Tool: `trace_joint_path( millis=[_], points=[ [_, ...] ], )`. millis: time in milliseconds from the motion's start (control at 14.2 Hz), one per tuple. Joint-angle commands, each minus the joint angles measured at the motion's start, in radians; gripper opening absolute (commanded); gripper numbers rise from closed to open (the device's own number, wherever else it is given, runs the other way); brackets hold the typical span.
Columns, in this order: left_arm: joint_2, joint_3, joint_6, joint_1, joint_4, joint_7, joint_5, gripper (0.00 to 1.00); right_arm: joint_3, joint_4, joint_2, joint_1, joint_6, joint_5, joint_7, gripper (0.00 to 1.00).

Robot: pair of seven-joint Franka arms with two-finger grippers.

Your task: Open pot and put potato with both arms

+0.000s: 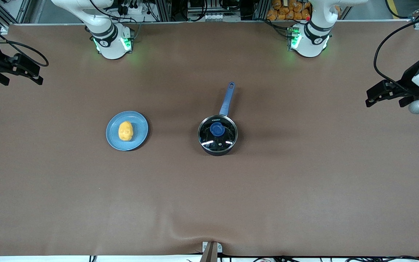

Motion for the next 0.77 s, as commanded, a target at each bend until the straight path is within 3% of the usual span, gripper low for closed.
trace_joint_path(
  millis=[0,702],
  points=[
    [-0.04,0.008,0.015,-0.012,-0.039,0.026,-0.002,1.0,0.006,0.012,0.003,-0.015,-0.011,0.015,-0.009,1.0],
    [-0.042,0.008,0.017,-0.012,-0.047,0.0,-0.002,1.0,0.004,0.01,0.003,-0.015,-0.011,0.015,-0.009,1.0]
  ],
)
